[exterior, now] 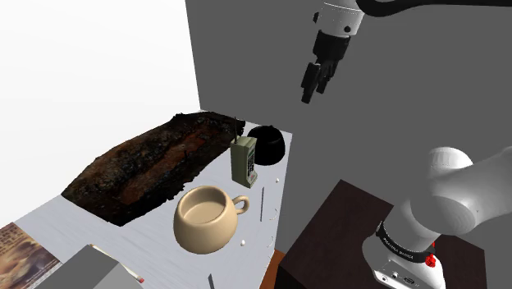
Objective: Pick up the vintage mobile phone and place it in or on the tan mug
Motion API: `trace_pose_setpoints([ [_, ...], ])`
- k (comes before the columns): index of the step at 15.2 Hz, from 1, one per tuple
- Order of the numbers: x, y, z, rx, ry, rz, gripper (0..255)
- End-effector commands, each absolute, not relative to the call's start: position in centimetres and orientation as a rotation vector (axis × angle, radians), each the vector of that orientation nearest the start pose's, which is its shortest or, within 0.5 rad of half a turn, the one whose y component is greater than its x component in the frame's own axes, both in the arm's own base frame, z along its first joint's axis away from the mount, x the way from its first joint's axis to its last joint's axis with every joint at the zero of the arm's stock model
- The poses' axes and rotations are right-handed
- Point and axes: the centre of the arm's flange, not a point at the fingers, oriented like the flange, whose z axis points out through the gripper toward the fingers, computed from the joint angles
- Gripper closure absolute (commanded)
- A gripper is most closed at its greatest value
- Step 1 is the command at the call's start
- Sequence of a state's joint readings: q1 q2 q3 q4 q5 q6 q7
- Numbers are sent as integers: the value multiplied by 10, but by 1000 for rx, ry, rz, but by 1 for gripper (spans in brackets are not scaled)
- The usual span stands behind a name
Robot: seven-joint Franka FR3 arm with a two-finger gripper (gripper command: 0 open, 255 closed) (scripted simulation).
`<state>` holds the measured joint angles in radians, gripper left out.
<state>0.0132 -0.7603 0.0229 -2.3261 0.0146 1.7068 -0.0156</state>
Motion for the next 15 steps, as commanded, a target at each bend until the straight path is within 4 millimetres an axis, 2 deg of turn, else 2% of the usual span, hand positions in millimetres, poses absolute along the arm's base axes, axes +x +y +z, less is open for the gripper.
trace_pose_setpoints([
  [1,327,16,610,-3133,-71,-221,0],
  [15,441,147,510,-3148,-157,58,0],
])
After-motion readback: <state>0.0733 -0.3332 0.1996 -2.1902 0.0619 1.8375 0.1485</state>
